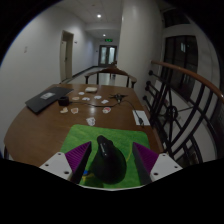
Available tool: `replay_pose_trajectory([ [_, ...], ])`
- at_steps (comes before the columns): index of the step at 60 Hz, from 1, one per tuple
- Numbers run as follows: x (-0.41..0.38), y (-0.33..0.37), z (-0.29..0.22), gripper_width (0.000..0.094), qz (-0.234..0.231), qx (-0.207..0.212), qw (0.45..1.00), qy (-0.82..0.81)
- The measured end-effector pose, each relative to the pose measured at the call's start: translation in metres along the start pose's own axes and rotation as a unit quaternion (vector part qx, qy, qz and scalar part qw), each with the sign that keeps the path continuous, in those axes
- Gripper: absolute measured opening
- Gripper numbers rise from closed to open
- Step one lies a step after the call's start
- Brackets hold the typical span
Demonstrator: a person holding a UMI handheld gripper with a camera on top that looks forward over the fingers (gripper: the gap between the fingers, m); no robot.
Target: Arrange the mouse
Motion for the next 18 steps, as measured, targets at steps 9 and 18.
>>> replay_pose_trajectory([
  [9, 0.001, 0.066, 0.004, 0.0850, -0.029, 0.006, 1.000, 0.005],
  [18, 0.012, 0.134, 0.024, 0.0850, -0.052, 0.026, 0.998, -0.004],
])
Point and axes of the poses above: the point between the fingertips, and its own axes, seen from behind it with the camera up: x to the right, z down, y backward, against the way the camera looks, the point moved 8 cm from there along y, backward, against the way the camera looks, and after that the axes turned 8 degrees about -y, right-handed, at the moved point
